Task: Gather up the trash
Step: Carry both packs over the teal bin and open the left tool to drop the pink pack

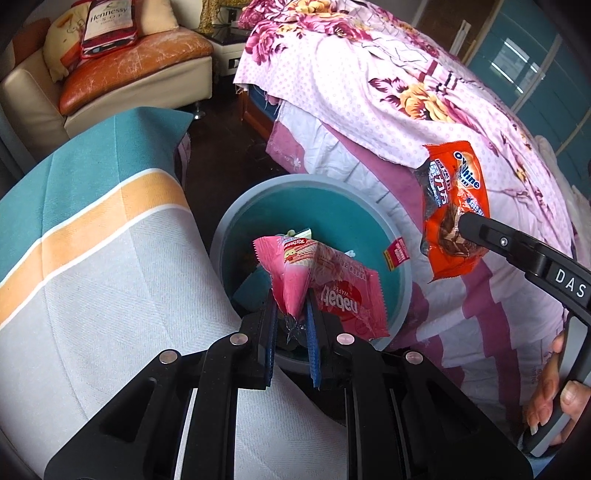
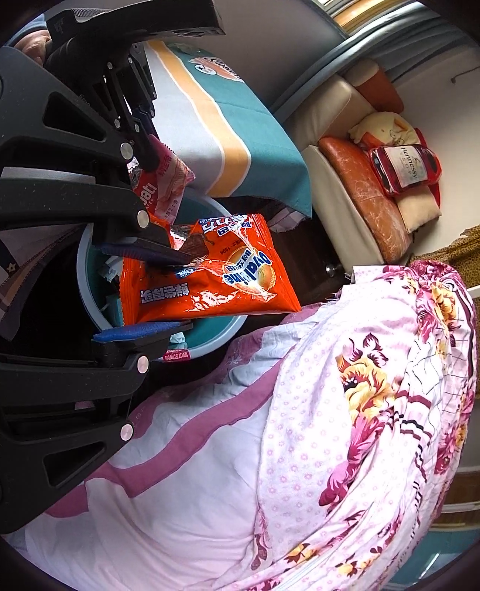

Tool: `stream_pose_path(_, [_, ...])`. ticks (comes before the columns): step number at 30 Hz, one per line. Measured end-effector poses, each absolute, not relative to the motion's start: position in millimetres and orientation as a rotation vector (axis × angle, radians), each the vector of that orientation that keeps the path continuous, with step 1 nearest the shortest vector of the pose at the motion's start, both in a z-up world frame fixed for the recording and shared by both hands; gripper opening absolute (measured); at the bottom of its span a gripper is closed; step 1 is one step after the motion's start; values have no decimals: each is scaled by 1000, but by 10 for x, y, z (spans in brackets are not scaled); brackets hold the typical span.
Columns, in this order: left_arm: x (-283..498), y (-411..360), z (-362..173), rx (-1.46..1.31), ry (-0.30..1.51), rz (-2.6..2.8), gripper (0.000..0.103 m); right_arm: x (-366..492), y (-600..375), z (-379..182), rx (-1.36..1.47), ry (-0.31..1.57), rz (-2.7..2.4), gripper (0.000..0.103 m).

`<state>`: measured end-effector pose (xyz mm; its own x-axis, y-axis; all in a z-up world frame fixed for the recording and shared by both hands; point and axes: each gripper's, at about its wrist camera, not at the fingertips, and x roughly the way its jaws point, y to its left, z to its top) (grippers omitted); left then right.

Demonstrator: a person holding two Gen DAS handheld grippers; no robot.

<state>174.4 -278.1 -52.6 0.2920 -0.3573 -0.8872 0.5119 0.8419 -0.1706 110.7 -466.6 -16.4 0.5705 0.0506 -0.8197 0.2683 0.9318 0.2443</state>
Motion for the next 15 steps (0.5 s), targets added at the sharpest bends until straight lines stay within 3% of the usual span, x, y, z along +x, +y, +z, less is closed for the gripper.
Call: stream_pose_path(15, [1864, -2914, -662, 162, 1156, -616, 15, 1223, -4667, -129, 330, 974, -177, 28])
